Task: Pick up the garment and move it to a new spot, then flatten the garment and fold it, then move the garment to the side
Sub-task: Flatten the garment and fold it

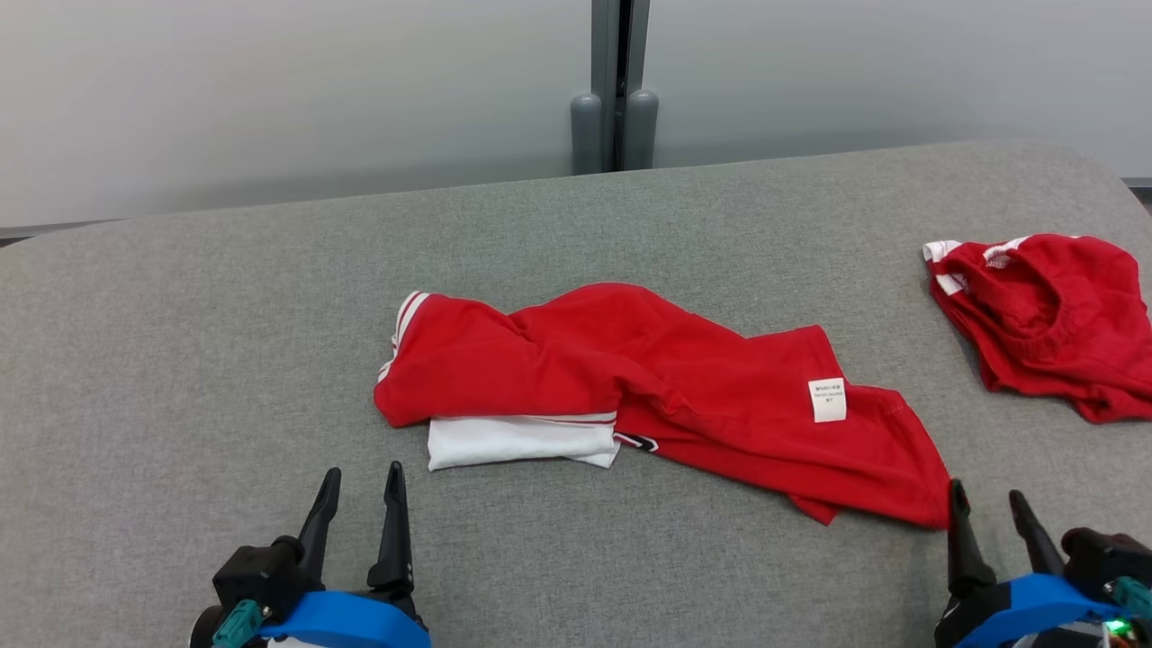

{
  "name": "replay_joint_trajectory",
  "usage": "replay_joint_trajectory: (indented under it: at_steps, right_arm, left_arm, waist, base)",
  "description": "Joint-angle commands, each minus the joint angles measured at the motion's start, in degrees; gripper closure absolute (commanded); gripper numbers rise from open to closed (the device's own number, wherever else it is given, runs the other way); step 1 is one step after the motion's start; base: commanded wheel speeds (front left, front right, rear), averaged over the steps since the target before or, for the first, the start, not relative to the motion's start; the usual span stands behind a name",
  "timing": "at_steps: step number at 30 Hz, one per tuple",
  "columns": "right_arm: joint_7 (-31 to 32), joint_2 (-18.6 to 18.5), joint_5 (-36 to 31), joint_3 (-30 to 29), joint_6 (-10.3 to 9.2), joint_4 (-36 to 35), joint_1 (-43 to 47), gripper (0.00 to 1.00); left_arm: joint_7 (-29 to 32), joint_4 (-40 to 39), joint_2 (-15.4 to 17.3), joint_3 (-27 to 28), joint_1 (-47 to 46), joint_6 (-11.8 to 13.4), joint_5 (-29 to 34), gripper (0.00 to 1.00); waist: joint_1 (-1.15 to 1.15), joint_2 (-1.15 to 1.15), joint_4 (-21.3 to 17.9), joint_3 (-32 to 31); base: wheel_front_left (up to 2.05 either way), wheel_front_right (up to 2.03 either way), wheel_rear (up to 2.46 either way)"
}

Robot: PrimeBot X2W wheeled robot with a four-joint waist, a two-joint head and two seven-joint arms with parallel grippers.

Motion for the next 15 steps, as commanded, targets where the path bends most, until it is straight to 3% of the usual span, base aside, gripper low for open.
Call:
replay_joint_trajectory:
  at_steps: [1,7,15]
  right_arm:
    - [-0.28,-0.16,-0.12,-0.36,0.0,-0.72,0.07,0.0]
    - [-0.93,-0.13,-2.6,-0.97,0.0,-9.9,-2.36,0.0]
    - [1.47,-0.12,-2.12,3.99,0.0,-17.47,-5.24,0.0]
  left_arm:
    - [-0.25,0.07,0.32,-0.08,-0.78,-0.28,0.16,0.0]
    - [0.99,1.91,0.13,-2.61,-1.53,-1.07,0.82,0.0]
    - [4.57,8.88,-0.32,-5.1,-7.51,-2.21,0.67,0.0]
  waist:
    - [0.0,0.0,0.05,-0.03]
    - [0.0,0.0,0.18,-0.32]
    - [0.0,0.0,-0.45,1.51]
  base:
    - [0.0,0.0,0.0]
    - [0.0,0.0,0.0]
    - [0.0,0.0,0.0]
